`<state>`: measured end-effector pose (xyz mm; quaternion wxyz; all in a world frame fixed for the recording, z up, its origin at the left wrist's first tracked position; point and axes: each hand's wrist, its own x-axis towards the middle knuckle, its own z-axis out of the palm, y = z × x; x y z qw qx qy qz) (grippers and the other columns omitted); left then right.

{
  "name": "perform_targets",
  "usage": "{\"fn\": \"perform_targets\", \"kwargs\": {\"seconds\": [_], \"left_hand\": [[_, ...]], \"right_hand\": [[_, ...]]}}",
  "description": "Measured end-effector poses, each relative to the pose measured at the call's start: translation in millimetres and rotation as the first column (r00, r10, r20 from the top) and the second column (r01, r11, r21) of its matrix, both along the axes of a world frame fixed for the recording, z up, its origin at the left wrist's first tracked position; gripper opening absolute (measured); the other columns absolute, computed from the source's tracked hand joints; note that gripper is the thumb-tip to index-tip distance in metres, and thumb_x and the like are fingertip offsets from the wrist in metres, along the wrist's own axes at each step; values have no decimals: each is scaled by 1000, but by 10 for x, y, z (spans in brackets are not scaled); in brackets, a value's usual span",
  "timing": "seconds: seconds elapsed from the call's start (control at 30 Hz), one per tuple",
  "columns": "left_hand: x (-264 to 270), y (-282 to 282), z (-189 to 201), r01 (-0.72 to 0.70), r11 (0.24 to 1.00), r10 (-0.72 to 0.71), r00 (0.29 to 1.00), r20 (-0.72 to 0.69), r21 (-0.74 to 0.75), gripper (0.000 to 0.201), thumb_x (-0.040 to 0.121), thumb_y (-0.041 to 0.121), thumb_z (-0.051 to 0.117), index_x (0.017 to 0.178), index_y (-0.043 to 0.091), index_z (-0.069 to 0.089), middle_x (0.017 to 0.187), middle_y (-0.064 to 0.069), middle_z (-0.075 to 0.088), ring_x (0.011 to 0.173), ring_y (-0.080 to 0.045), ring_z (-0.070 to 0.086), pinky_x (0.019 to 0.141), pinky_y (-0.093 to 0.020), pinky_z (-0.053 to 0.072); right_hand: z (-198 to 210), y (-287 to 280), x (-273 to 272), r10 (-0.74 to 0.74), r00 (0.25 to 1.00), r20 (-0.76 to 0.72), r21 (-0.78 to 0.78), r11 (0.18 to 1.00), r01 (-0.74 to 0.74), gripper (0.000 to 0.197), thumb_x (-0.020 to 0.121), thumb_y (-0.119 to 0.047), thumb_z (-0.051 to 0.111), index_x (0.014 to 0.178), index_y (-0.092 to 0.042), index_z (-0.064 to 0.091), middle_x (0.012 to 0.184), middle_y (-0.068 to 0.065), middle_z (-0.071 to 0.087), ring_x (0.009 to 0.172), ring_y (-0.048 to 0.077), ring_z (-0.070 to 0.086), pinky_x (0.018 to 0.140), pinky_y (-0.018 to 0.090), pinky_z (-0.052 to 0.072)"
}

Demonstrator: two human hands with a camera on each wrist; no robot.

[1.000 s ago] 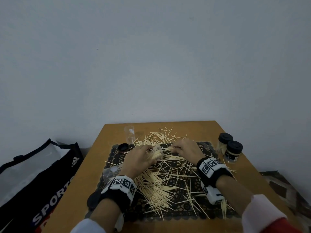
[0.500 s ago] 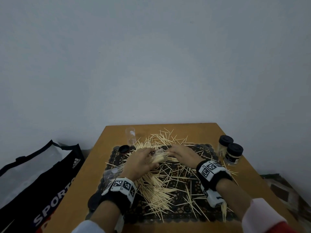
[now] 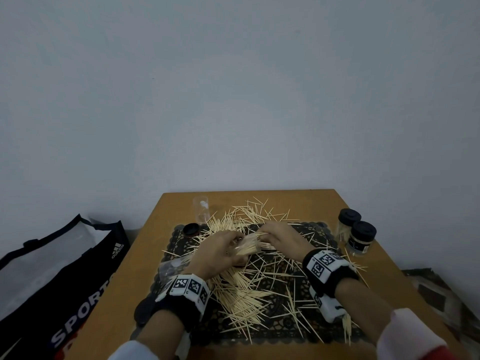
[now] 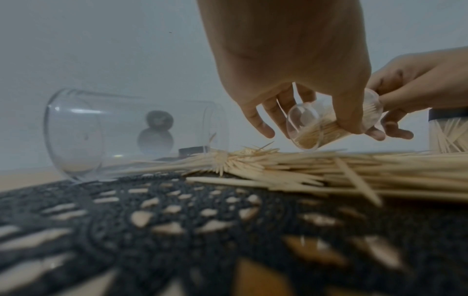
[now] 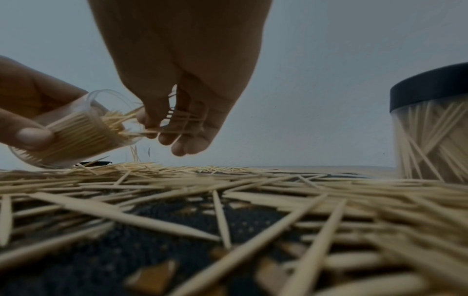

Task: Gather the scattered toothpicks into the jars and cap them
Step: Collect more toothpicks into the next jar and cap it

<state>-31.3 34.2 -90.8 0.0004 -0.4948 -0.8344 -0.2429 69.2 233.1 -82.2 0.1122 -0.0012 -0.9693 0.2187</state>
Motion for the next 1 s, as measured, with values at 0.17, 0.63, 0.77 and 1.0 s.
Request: {"fn": "perform_targets", "kwargs": {"seconds": [0.17,0.63,0.77,1.0], "left_hand": [[-9,4,-9,-12,1000,12,1000,-11,-22,59,82,54,69,133,26,54,121,7,62,103,-9,54,80,-23,39],[35,-4,43,-39,999,39,999,5,-11,61,85,52,67,136,22,51,124,3,61,104,-12,56,79,-21,39],[47,-8,53,-34,999,34,999,32,-5,62,85,52,67,136,21,51,125,3,61,104,-12,56,80,-20,39],[46,-15,52,-57,998,57,998,6,-11,62,85,55,66,136,24,50,126,4,61,105,-12,56,78,-22,38]], "right_hand": [[5,7,34,-58,998,28,101,993,55,28,101,-31,44,122,-27,62,105,-4,63,95,14,57,76,30,43],[18,-2,27,-6,999,-48,-7,1000,5,33,96,-6,49,123,-15,64,104,0,58,92,13,52,82,27,46],[38,10,58,-31,995,-94,1,1000,31,30,97,-9,51,119,-22,68,107,-3,63,85,4,52,74,16,41],[77,-69,75,6,994,111,-143,990,10,49,96,5,41,138,-19,50,101,7,59,65,10,52,54,17,47]]}}
